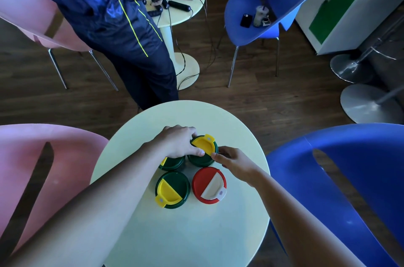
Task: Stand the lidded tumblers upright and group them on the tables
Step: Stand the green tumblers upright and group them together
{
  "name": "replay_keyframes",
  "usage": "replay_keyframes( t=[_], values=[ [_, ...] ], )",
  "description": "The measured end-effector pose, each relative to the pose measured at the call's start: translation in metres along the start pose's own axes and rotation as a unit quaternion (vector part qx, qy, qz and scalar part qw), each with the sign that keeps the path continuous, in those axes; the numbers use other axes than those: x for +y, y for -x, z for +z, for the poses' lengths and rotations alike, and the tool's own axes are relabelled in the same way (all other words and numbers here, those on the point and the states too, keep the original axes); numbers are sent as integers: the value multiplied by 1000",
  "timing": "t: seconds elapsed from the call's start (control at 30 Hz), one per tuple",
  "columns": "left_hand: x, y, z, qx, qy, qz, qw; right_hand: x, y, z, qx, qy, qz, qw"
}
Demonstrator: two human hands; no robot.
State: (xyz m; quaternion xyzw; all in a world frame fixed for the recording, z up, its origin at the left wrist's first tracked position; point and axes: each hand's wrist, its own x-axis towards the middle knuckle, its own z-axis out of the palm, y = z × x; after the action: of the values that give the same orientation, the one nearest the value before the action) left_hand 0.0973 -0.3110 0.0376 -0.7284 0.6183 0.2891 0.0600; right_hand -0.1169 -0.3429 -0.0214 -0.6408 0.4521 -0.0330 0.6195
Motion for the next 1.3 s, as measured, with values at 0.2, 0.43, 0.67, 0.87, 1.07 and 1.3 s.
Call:
replay_keyframes(
  t=[0.2,0.43,0.67,0.87,1.07,1.3],
  values=[
    [2,0,4,2,-24,-1,1000,1,-3,1,-3,-12,16,1000],
    [-2,4,6,10,13,2,1000,0,-3,0,7,24,31,999],
    [-35,22,4,64,107,-56,991,-17,2,1,108,-13,6,994],
    [-54,37,17,54,124,-142,981,-23,2,9,134,-3,0,991],
    [-56,47,23,81,154,-122,977,-26,3,16,136,3,-2,991],
    [-54,48,22,81,156,-84,981,-24,3,18,143,10,3,990]
  ],
)
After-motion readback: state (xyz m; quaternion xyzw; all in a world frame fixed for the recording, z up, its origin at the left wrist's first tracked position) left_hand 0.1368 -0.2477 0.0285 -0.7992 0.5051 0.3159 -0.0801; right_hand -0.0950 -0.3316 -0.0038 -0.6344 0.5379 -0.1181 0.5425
